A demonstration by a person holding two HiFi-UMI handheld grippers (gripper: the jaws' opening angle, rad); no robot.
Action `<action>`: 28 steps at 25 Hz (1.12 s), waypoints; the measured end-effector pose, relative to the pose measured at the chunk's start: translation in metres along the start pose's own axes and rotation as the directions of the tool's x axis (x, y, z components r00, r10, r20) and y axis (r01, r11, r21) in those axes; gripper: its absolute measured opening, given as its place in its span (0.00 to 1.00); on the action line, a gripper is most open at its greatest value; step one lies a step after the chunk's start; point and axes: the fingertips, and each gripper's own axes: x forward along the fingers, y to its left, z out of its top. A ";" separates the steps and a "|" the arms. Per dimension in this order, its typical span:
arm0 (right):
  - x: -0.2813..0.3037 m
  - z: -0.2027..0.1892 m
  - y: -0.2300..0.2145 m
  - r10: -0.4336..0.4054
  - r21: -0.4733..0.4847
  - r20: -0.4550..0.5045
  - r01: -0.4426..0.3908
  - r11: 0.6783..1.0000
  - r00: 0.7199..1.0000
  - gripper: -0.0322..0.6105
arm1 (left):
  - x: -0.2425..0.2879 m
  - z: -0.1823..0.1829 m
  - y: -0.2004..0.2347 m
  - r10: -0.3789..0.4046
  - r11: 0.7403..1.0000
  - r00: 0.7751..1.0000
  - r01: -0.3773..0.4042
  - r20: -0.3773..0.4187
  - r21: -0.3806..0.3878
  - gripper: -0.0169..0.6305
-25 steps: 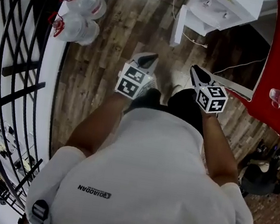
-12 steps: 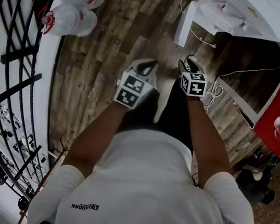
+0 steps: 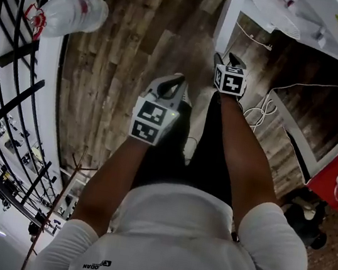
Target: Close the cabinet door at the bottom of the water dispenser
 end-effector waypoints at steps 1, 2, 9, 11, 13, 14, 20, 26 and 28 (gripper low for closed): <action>0.007 0.000 -0.001 -0.003 -0.001 -0.004 0.003 1.000 1.000 0.33 | 0.004 -0.003 0.001 0.002 1.000 1.000 -0.002 -0.008 -0.004 0.03; 0.013 0.000 -0.002 -0.003 -0.003 -0.009 0.003 1.000 1.000 0.34 | 0.007 -0.005 0.000 0.001 1.000 1.000 -0.001 -0.014 -0.007 0.03; 0.045 -0.008 -0.003 -0.021 -0.051 -0.071 0.017 0.999 0.997 0.35 | 0.025 -0.014 -0.006 -0.010 1.000 0.999 0.009 -0.044 -0.028 0.03; 0.050 -0.009 -0.005 -0.024 -0.057 -0.077 0.019 0.998 0.997 0.35 | 0.028 -0.014 -0.009 -0.012 1.000 0.999 0.010 -0.049 -0.023 0.03; 0.052 -0.010 -0.006 -0.023 -0.068 -0.080 0.018 0.998 0.997 0.35 | 0.030 -0.014 -0.011 -0.011 1.000 0.999 0.010 -0.053 -0.016 0.03; 0.052 -0.012 -0.006 -0.021 -0.070 -0.080 0.016 0.997 0.997 0.35 | 0.031 -0.014 -0.012 -0.010 1.000 0.998 0.010 -0.055 -0.014 0.03; 0.054 -0.014 -0.009 -0.017 -0.062 -0.069 0.013 0.998 0.997 0.35 | 0.037 -0.008 -0.011 -0.010 1.000 0.999 0.009 -0.052 -0.016 0.03; 0.041 -0.025 -0.037 -0.064 -0.008 -0.072 0.063 0.998 0.995 0.35 | 0.042 -0.004 -0.021 -0.021 1.000 0.998 0.021 -0.058 0.001 0.03; 0.036 -0.030 -0.049 -0.078 0.036 -0.077 0.081 0.996 0.994 0.35 | 0.044 -0.001 -0.024 -0.025 1.000 0.998 0.026 -0.059 0.010 0.03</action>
